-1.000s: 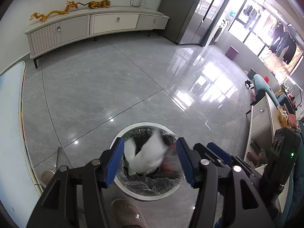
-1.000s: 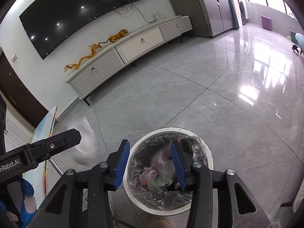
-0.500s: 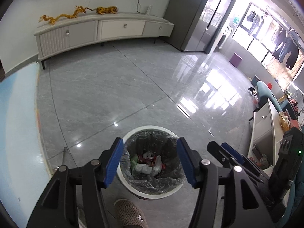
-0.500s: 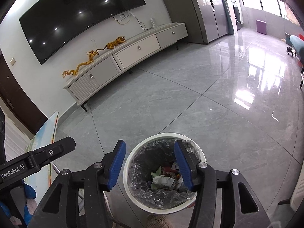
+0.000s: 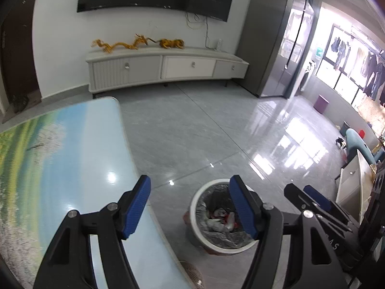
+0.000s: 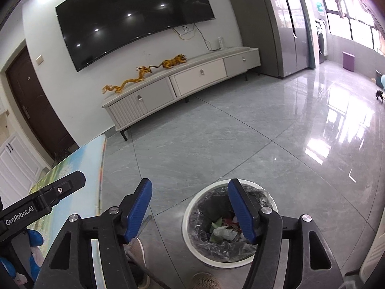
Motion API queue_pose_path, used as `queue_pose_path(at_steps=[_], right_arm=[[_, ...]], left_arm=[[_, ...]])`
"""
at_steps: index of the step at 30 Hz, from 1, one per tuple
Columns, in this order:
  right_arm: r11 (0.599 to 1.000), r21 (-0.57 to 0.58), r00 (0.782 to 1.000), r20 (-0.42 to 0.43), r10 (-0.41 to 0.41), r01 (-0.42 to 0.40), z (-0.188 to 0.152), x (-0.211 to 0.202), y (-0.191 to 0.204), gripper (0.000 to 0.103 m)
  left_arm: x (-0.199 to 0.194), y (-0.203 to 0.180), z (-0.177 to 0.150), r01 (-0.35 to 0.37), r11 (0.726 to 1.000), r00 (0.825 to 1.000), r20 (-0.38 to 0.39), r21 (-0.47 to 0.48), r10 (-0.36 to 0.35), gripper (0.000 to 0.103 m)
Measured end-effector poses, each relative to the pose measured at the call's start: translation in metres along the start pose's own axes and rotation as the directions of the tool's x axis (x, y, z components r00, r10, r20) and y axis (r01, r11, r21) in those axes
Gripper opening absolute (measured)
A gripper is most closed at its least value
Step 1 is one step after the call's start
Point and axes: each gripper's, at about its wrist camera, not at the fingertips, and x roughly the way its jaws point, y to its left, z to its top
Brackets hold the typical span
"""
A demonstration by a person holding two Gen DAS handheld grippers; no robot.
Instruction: Collect trash
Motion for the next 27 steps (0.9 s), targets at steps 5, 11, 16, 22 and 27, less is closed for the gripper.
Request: queue_pose_path(at_steps=[5, 11, 16, 22, 27], right_arm=[[0.998, -0.058, 0.999, 0.036, 0.018, -0.016, 0.0, -0.015, 0.028, 0.069], [0.993, -0.114, 0.996, 0.079, 0.044, -0.035, -0.007, -0.033, 0.064, 0.078], [0.986, -0.162, 0.992, 0.107, 0.061, -0.043, -0.013, -0.045, 0.087, 0.085], [0.978, -0.206, 0.988, 0.139, 0.065, -0.035, -0.019, -0.051, 0.107, 0.094], [0.974, -0.224, 0.987, 0.149, 0.063, -0.029, -0.023, -0.051, 0.115, 0.1]], left_arm=[[-0.043, 0.028, -0.007, -0.042, 0.999, 0.996, 0.073, -0.013, 0.043, 0.066], [-0.089, 0.058, -0.013, -0.101, 0.994, 0.983, 0.147, -0.045, 0.106, 0.066], [-0.117, 0.084, -0.024, -0.174, 0.981, 0.963, 0.194, -0.082, 0.187, 0.069], [-0.139, 0.108, -0.032, -0.259, 0.957, 0.929, 0.236, -0.131, 0.284, 0.076], [-0.147, 0.122, -0.035, -0.308, 0.937, 0.904, 0.256, -0.162, 0.342, 0.08]])
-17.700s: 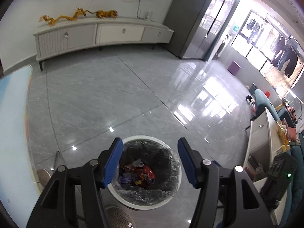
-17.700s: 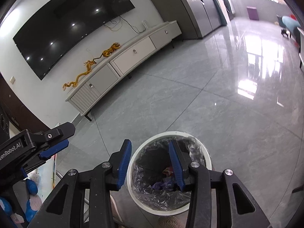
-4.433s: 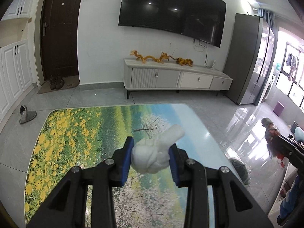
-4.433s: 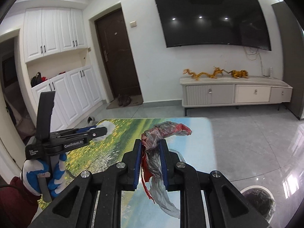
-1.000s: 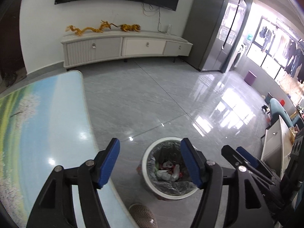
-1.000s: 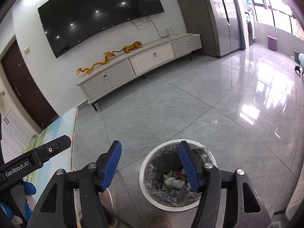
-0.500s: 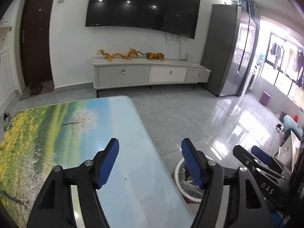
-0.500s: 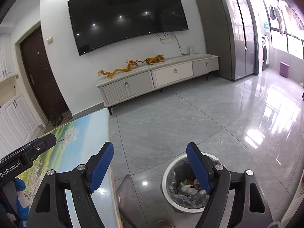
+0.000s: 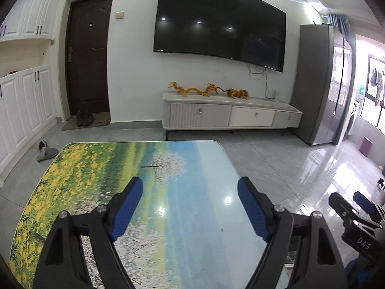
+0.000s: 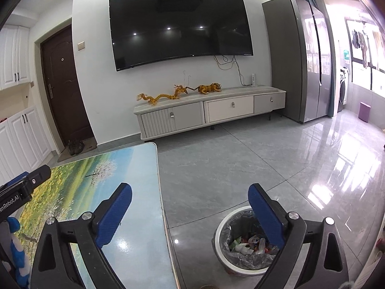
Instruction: Collect trash
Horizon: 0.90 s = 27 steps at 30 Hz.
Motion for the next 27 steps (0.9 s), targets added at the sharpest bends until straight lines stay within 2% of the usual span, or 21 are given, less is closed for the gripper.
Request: queue_pose_path(at_steps=[8, 20, 22, 24, 27], right_arm=[[1.0, 0.007, 1.0, -0.001, -0.023, 0.023, -0.005, 0.005, -0.006, 0.103], [0.999, 0.019, 0.999, -0.028, -0.033, 0.033, -0.009, 0.014, -0.012, 0.103], [0.999, 0.017, 0.999, -0.033, -0.032, 0.032, -0.009, 0.015, -0.011, 0.103], [0.999, 0.013, 0.999, -0.037, -0.03, 0.031, -0.009, 0.017, -0.011, 0.103], [1.0, 0.011, 0.999, -0.044, -0.029, 0.03, -0.009, 0.019, -0.01, 0.103]], left_arm=[[0.004, -0.001, -0.005, -0.014, 1.0, 1.0, -0.011, 0.005, 0.014, 0.081], [0.015, -0.002, -0.01, 0.018, 1.0, 0.999, -0.028, -0.005, -0.018, 0.081], [0.016, -0.002, -0.011, 0.019, 1.0, 0.999, -0.025, -0.004, -0.019, 0.084], [0.017, -0.002, -0.012, 0.013, 1.0, 1.0, -0.019, 0.002, -0.013, 0.092], [0.017, -0.003, -0.013, 0.002, 1.0, 1.0, -0.009, 0.007, -0.002, 0.092]])
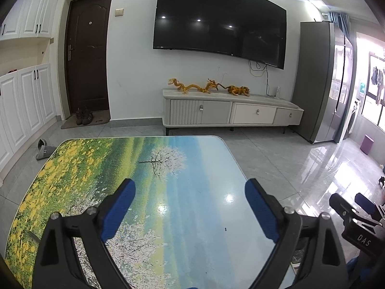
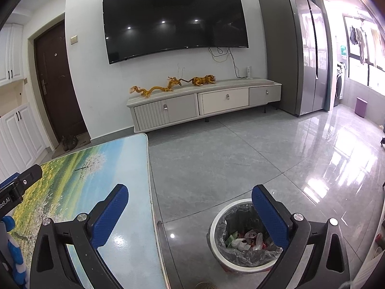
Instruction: Collect trash
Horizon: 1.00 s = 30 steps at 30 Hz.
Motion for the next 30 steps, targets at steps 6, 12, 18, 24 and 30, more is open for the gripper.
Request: queue_pose_path(at_steps=[6, 12, 18, 24, 30], right_arm=[[1.0, -0.003, 1.0, -0.009, -0.002, 0.002, -0.001, 0.003, 0.0, 0.103], [1.0, -0.006, 1.0, -0.01, 0.002, -0.002, -0.002, 0.004, 0.002, 0.103], [1.0, -0.008, 1.0, -0.001, 0.001, -0.001, -0.002, 0.002, 0.002, 0.103], [1.0, -0.001, 1.0, 0.004, -0.002, 0.002, -0.002, 0.0, 0.0, 0.103], [1.0, 0.0, 1.0, 0.003, -0.003, 0.003, -0.003, 0.0, 0.0, 0.103]], left_arm=[[0.004, 0.008, 0.0, -0.033, 0.999, 0.999, -0.003, -0.027, 0.033, 0.093], [0.001, 0.011, 0.001, -0.055, 0.998, 0.998, 0.009, -0.032, 0.055, 0.093], [-0.002, 0.01, 0.0, -0.067, 0.998, 0.998, 0.016, -0.023, 0.067, 0.093], [-0.006, 0.004, -0.001, -0.066, 0.998, 0.998, 0.023, -0.005, 0.066, 0.095], [-0.007, -0.001, -0.003, -0.063, 0.998, 0.998, 0.024, 0.011, 0.063, 0.098]])
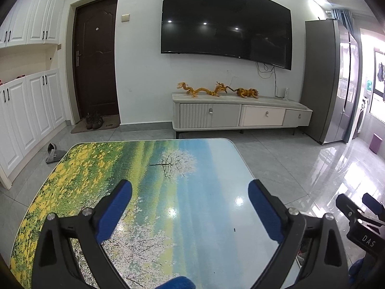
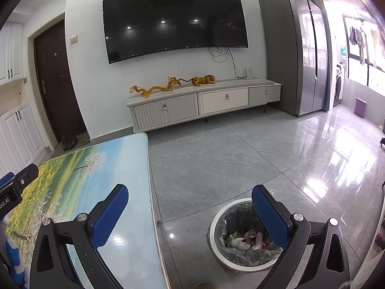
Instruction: Collect trash
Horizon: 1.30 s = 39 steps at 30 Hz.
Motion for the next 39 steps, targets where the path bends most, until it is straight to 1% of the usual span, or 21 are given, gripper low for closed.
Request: queue_pose_path(at_steps=[6, 14, 25, 39], right_arm=[[1.0, 0.0, 1.0, 0.001, -0.002, 0.002, -0.001, 0.0, 0.0, 0.103], [1.0, 0.004, 1.0, -0.001, -0.008, 0.008, -0.003, 0.0, 0.0, 0.103], [1.0, 0.014, 1.0, -0.001, -0.019, 0.019, -0.004, -0.001, 0.003, 0.103], [0.999, 0.02, 1.0, 0.001, -0.026, 0.026, -0.003, -0.002, 0.003, 0.103]], left_arm=[[0.0, 0.001, 0.0, -0.006, 1.0, 1.0, 0.007, 0.001, 0.006, 0.098], [0.002, -0.004, -0.003, -0.005, 1.0, 1.0, -0.014, 0.021, 0.006, 0.098], [0.001, -0.01, -0.004, -0.003, 0.999, 1.0, -0.021, 0.045, 0.004, 0.098], [-0.001, -0.012, -0.006, 0.003, 0.998, 1.0, -0.016, 0.058, -0.002, 0.098]])
